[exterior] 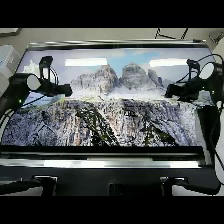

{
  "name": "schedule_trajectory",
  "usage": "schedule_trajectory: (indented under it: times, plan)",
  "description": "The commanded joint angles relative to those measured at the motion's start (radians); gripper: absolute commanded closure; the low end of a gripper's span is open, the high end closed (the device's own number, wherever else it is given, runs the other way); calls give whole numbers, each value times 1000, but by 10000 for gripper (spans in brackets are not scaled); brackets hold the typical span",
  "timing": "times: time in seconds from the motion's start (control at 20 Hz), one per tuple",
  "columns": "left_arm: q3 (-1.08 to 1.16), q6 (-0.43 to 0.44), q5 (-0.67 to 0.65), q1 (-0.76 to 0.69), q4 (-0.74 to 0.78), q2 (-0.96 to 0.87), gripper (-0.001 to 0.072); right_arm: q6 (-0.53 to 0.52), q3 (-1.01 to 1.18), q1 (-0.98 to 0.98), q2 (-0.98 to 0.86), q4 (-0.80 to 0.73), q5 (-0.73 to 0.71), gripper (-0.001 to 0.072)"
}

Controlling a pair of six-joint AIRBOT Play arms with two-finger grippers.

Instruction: Fold the clothes and pants, and hang the long-sleeved shirts on hangers.

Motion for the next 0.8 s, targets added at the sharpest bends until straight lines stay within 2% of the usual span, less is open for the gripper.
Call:
schedule_trajectory:
  times: [0.0, 0.05, 0.1, 0.2, 0.25, 0.35, 0.55, 0.75]
  plan:
    - [75, -276, 208, 137, -32, -85, -13, 2, 0, 1, -1, -1, -105, 37]
    - [113, -336, 158, 235, -120, -121, -13, 2, 0, 1, -1, -1, -106, 37]
    - [128, -339, 102, 332, -239, -151, -13, 1, 0, 1, -1, -1, -102, 37]
    - [123, -273, -35, 515, -419, -200, -13, -6, -1, 1, -1, -1, -93, 37]
    - [113, -218, -96, 584, -463, -221, -13, -6, -1, 1, -1, 0, -93, 38]
    - [54, -147, -125, 661, -492, -235, -13, -6, -1, 1, -1, 0, -93, 38]
    - [-93, -92, 35, 677, -539, -241, -13, -6, -1, 1, -1, 1, -75, 38]
    - [-155, 137, 231, 632, -792, -278, -13, -5, -1, 1, -1, 6, -64, 38]
